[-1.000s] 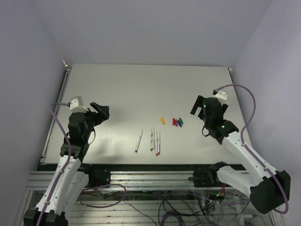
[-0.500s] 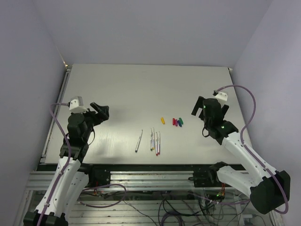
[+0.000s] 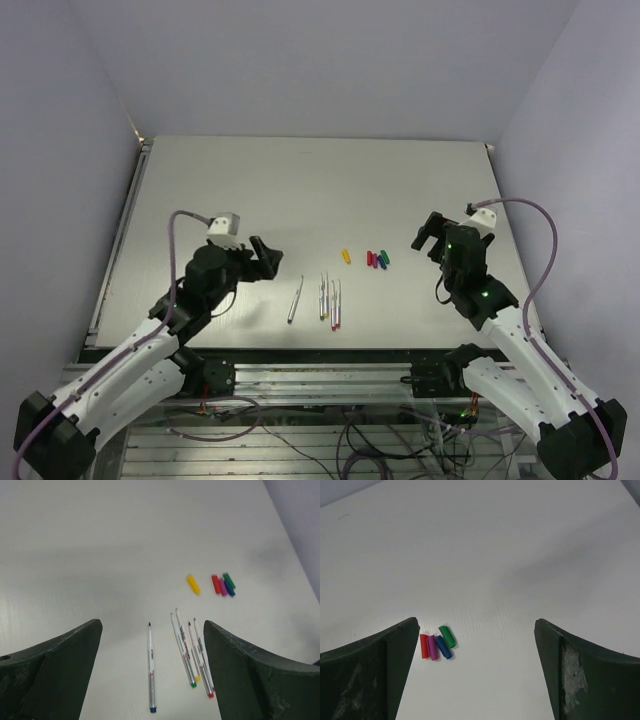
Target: Insert the pens into the pen caps
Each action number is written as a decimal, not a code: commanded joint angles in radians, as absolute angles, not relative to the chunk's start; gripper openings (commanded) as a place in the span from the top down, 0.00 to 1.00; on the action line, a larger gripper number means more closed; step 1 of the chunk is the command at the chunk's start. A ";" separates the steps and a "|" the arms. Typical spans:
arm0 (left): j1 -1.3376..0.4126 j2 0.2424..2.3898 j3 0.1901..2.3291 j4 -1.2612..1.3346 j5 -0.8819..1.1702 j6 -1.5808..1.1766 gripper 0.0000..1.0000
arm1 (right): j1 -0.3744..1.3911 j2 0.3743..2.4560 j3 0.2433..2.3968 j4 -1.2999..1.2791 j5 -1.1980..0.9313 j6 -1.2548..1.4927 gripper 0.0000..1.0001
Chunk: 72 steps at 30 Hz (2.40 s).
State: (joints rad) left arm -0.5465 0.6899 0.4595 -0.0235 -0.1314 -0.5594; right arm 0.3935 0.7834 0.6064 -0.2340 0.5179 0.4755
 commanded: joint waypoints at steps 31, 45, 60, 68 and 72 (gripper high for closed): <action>-0.982 1.149 0.500 0.002 -0.487 -0.615 0.06 | 0.380 0.856 0.595 -0.244 0.593 0.573 0.07; -0.982 1.176 0.520 -0.009 -0.513 -0.646 0.06 | 0.380 0.937 0.673 -0.359 0.673 0.612 0.00; -0.982 1.280 0.618 -0.115 -0.422 -0.702 0.06 | 0.380 0.955 0.669 -0.356 0.606 0.612 0.14; -0.982 1.217 0.606 -0.166 -0.452 -0.749 0.06 | 0.380 0.883 0.645 -0.329 0.589 0.617 0.16; -0.982 1.212 0.600 -0.182 -0.464 -0.768 0.06 | 0.380 0.878 0.646 -0.311 0.580 0.608 0.17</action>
